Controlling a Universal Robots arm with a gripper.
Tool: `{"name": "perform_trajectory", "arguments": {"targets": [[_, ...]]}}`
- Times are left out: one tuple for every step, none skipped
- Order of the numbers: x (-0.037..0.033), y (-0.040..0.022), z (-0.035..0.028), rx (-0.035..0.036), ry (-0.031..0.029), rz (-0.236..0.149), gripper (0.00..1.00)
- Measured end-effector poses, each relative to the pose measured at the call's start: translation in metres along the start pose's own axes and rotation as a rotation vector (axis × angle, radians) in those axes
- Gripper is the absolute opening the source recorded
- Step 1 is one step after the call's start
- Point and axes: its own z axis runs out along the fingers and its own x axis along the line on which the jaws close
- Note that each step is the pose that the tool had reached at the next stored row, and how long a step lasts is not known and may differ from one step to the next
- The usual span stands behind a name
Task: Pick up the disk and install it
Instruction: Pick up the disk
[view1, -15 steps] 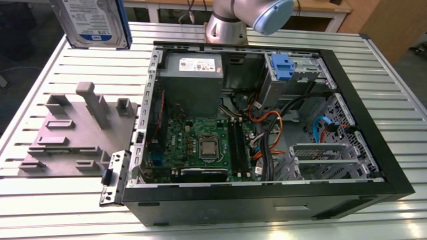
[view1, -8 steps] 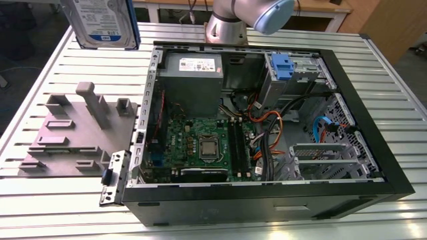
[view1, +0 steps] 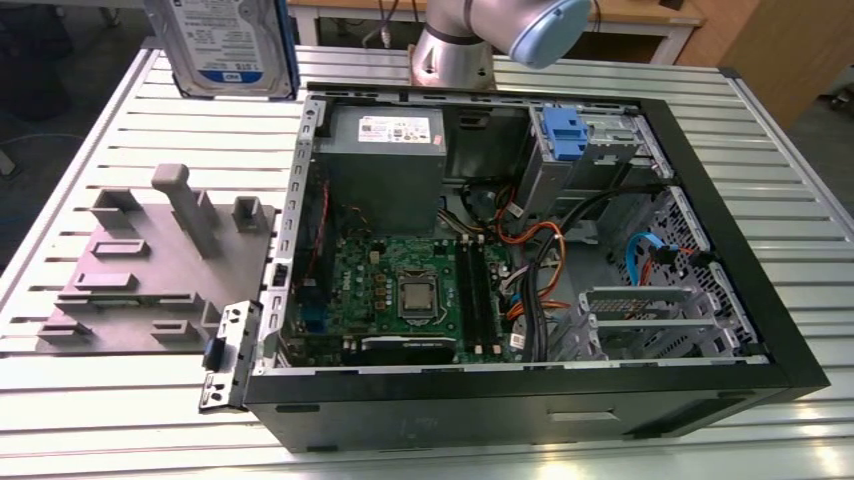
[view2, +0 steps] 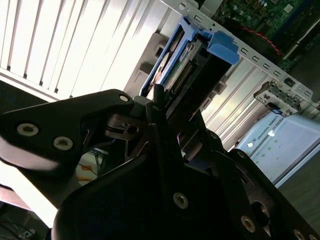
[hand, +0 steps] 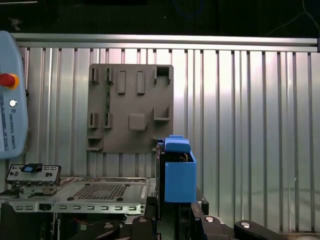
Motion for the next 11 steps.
{"name": "perform_trajectory", "arguments": {"targets": [[0.0000,-0.0023,0.0000,0.0001,0.0000,0.000,0.35],[0.0000,-0.0046,-0.0001,0.0000,0.0000,0.000,0.35],[0.0000,-0.0071,-0.0002,0.0000,0.0000,0.000,0.35],[0.0000,-0.0093,-0.0002,0.0000,0.0000,0.000,0.35],[0.0000,-0.0116,-0.0003,0.0000,0.0000,0.000,0.35],[0.0000,-0.0138,-0.0004,0.0000,0.0000,0.000,0.35],[-0.0001,-0.0159,-0.0005,-0.0001,0.0001,0.000,0.35],[-0.0001,-0.0181,-0.0006,-0.0001,0.0001,0.000,0.35],[-0.0001,-0.0204,-0.0006,-0.0001,0.0001,0.000,0.35],[-0.0001,-0.0228,-0.0007,-0.0001,0.0001,0.000,0.35],[-0.0001,-0.0251,-0.0007,-0.0001,0.0001,0.000,0.35]]}}
